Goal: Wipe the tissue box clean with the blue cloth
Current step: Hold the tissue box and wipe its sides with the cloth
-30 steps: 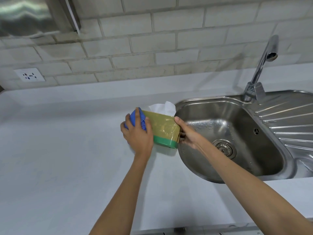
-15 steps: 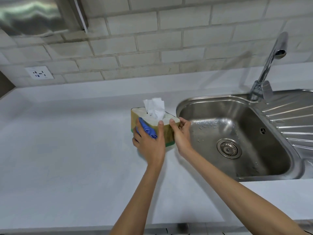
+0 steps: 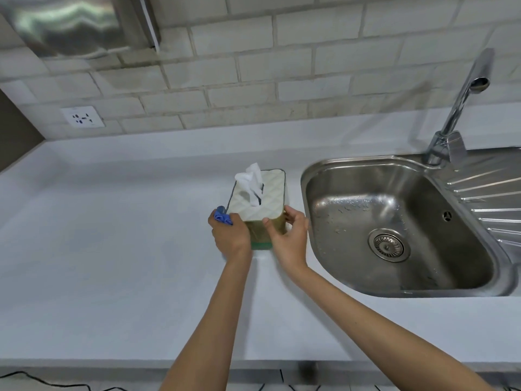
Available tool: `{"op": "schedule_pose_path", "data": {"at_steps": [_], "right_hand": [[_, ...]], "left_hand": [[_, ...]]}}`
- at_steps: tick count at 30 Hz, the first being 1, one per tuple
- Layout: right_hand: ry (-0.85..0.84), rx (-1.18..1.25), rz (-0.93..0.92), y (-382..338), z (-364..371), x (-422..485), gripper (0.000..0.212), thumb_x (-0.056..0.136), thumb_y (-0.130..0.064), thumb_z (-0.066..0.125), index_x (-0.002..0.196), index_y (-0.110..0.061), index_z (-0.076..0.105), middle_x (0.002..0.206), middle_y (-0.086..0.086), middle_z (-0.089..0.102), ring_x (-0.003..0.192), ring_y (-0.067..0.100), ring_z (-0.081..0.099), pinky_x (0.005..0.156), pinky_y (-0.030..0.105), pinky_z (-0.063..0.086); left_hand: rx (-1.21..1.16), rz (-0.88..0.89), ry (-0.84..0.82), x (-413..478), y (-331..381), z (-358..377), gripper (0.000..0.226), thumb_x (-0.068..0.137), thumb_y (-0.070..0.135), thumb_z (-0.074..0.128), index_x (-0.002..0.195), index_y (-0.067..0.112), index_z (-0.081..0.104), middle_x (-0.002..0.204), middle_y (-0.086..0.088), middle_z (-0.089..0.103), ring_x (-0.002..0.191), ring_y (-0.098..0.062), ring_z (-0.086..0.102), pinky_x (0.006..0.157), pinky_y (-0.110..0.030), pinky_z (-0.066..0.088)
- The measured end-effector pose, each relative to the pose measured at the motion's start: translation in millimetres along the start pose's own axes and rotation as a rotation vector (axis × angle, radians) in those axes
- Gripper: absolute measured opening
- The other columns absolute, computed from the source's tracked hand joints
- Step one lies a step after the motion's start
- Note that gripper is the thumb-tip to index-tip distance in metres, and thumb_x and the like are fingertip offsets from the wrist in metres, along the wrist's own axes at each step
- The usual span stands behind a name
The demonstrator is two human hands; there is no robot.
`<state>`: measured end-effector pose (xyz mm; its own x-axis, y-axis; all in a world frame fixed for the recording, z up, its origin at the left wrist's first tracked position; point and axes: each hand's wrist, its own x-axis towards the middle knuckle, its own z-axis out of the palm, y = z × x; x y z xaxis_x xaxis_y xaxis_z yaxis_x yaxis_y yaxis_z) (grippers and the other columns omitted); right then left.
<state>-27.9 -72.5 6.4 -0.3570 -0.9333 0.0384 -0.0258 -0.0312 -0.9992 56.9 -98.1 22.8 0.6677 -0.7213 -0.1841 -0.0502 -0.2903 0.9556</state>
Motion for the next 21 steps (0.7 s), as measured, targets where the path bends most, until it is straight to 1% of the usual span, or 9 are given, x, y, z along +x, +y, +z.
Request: {"op": "schedule_pose_path", "data": {"at_steps": [3,8,11,14,17,18,19,20,21], "right_hand": [[-0.058,0.000,0.012,5.8,2.9,-12.5,0.054,0.077,-0.012,0.070,0.125,-0.008,0.044,0.115,0.000,0.037,0.105,0.011,0.044,0.074,-0.008,0.031],[-0.121,0.031,0.064,16.1,7.4,-29.1,0.050,0.078,-0.009,0.066,0.123,-0.011,0.043,0.115,-0.001,0.040,0.106,0.009,0.045,0.073,-0.009,0.031],[-0.152,0.048,0.075,15.0,10.2,-31.1,0.049,0.078,-0.009,0.066,0.122,-0.010,0.044,0.116,0.000,0.042,0.103,0.007,0.047,0.073,-0.008,0.032],[-0.190,0.074,0.092,10.9,12.2,-28.6,0.049,0.078,-0.007,0.066,0.121,-0.008,0.043,0.122,0.005,0.044,0.106,0.009,0.047,0.073,-0.005,0.035],[-0.254,0.082,0.116,7.2,9.7,-22.8,0.050,0.079,-0.007,0.065,0.123,-0.008,0.041,0.125,0.004,0.046,0.110,0.011,0.047,0.075,-0.003,0.037],[-0.271,0.076,0.120,5.9,7.2,-20.7,0.050,0.079,-0.007,0.065,0.123,-0.008,0.041,0.122,0.002,0.047,0.110,0.012,0.047,0.077,-0.002,0.037],[-0.281,0.069,0.124,4.8,3.7,-18.2,0.049,0.080,-0.006,0.064,0.123,-0.008,0.042,0.120,0.001,0.048,0.110,0.013,0.048,0.082,0.002,0.039],[-0.285,0.058,0.125,3.9,-0.5,-16.0,0.046,0.080,-0.006,0.064,0.122,-0.006,0.044,0.117,0.001,0.049,0.110,0.016,0.050,0.088,0.011,0.042],[-0.288,0.037,0.117,3.4,-5.5,-14.4,0.042,0.081,-0.005,0.064,0.119,-0.005,0.047,0.113,0.001,0.052,0.108,0.017,0.052,0.090,0.019,0.044]], "left_hand": [[0.038,0.031,0.025,13.0,-2.2,-7.0,0.035,0.090,0.013,0.047,0.125,0.014,0.047,0.112,-0.007,0.062,0.086,-0.020,0.051,0.077,-0.027,0.037],[0.113,0.081,0.027,34.6,6.0,-7.7,0.037,0.085,0.013,0.056,0.121,0.012,0.049,0.108,-0.008,0.063,0.084,-0.021,0.053,0.077,-0.027,0.039],[0.156,0.127,0.036,45.2,10.4,-3.2,0.038,0.083,0.013,0.059,0.120,0.012,0.051,0.110,-0.010,0.065,0.095,-0.029,0.060,0.076,-0.028,0.040],[0.134,0.159,0.039,52.5,13.2,-0.6,0.040,0.081,0.012,0.060,0.120,0.012,0.052,0.107,-0.009,0.065,0.099,-0.029,0.062,0.077,-0.028,0.042],[-0.058,0.045,0.019,58.2,15.3,-5.1,0.033,0.084,0.011,0.058,0.116,0.010,0.052,0.103,-0.009,0.061,0.095,-0.027,0.060,0.080,-0.033,0.047],[-0.142,-0.012,-0.003,59.3,14.1,-8.2,0.024,0.086,0.011,0.055,0.110,0.010,0.051,0.098,-0.009,0.060,0.090,-0.027,0.058,0.076,-0.035,0.049],[-0.219,-0.068,-0.028,59.5,13.2,-12.6,0.013,0.087,0.010,0.051,0.099,0.011,0.049,0.088,-0.008,0.057,0.081,-0.027,0.056,0.066,-0.034,0.049],[-0.301,-0.138,-0.062,57.3,12.1,-18.3,0.002,0.087,0.010,0.048,0.087,0.012,0.046,0.076,-0.007,0.051,0.070,-0.026,0.053,0.056,-0.030,0.046],[-0.375,-0.216,-0.114,53.7,10.0,-25.2,0.012,0.088,0.012,0.045,0.076,0.013,0.042,0.067,-0.006,0.045,0.060,-0.024,0.049,0.050,-0.026,0.043]]}}
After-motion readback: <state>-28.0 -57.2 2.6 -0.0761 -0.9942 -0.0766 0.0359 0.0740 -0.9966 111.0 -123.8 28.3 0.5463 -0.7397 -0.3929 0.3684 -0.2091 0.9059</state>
